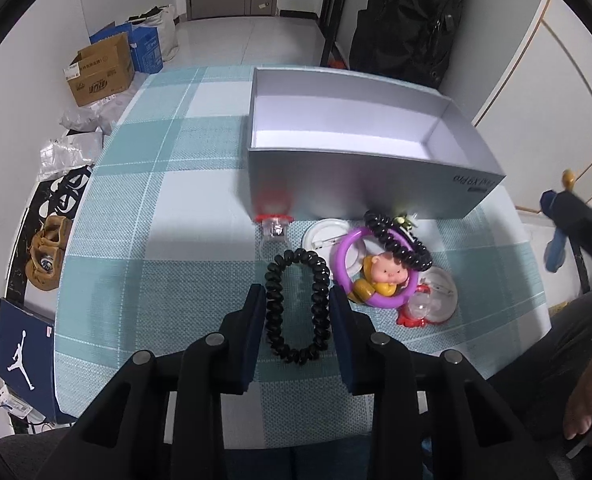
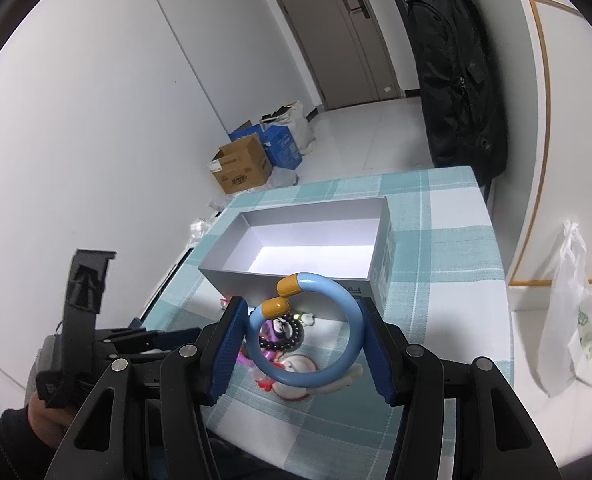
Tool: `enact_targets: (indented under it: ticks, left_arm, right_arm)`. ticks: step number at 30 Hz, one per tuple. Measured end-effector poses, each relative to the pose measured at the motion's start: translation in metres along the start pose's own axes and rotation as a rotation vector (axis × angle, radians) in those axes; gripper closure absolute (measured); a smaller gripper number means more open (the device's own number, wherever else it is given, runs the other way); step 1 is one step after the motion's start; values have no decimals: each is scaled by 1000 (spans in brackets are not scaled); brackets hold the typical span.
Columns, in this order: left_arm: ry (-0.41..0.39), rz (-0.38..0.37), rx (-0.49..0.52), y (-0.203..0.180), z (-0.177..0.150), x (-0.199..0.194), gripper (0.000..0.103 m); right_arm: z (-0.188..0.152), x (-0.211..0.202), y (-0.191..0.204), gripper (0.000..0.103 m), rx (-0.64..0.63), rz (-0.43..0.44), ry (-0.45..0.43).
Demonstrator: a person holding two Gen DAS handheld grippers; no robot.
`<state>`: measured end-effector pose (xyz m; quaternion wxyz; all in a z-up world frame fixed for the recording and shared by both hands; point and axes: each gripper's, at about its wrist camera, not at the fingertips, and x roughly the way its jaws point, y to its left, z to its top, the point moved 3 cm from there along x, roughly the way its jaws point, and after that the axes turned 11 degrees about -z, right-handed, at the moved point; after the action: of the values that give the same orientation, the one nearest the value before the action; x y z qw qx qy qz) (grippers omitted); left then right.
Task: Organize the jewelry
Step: 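Lift the blue bangle with the right gripper while the left gripper grasps the black coiled bracelet, then carry both bracelets into the grey box and open both grippers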
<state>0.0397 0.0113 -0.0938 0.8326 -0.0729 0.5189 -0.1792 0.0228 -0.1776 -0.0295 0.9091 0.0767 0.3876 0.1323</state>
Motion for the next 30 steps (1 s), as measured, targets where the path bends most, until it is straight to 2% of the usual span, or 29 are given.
enact_targets:
  ticks: [10, 18, 23, 30]
  left_arm:
    - [-43, -58, -26, 2, 1, -10, 76]
    - [-149, -116, -29, -5, 9, -39, 76]
    - [-232, -142, -15, -11, 26, -58, 76]
    - [-246, -183, -6, -12, 56, -54, 76]
  right_arm:
    - [0, 3, 8, 48, -19, 10, 1]
    - [5, 1, 8, 48, -1, 40, -10]
    - [18, 1, 9, 48, 4, 45, -10]
    - [48, 6, 7, 48, 40, 95, -9]
